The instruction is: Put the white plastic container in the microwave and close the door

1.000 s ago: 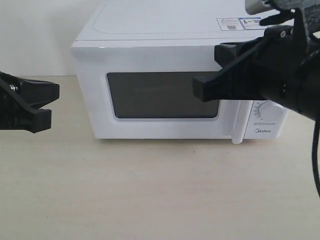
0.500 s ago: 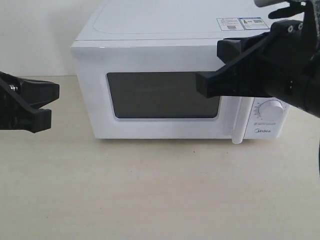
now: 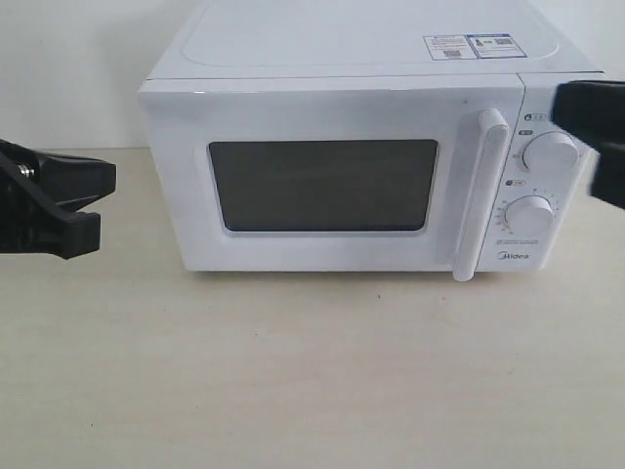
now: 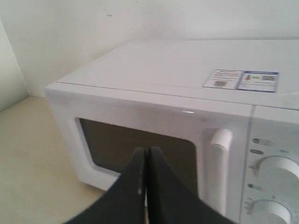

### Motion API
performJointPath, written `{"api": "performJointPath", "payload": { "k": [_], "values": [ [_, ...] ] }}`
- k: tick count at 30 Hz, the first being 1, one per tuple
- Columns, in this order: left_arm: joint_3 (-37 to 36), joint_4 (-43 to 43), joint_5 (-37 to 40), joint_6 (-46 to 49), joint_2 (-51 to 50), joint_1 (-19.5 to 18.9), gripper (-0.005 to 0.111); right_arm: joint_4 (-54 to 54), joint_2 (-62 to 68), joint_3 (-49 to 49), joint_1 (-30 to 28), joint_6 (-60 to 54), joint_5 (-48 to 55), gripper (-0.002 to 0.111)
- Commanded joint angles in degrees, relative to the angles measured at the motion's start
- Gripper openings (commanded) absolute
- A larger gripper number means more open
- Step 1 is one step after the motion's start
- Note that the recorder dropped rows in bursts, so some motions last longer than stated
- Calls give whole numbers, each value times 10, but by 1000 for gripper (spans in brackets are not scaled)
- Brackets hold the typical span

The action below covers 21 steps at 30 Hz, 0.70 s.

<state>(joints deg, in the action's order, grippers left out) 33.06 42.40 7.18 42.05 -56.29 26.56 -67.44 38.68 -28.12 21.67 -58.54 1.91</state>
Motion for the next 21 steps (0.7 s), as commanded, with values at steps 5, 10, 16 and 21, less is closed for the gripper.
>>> {"api": "performJointPath", "payload": {
  "k": [5,10,16,21],
  "values": [
    [-3,1,-7,-5,0,0,4,3,-212,113,-113,33,23,0],
    [-3,1,-7,-5,0,0,4,3,-282,143,-114,25,1,0],
    [-3,1,-7,-5,0,0,4,9,-288,148,-113,65,-6,0],
    [-3,1,-7,-5,0,0,4,74,-290,151,-112,131,5,0]
  ]
}}
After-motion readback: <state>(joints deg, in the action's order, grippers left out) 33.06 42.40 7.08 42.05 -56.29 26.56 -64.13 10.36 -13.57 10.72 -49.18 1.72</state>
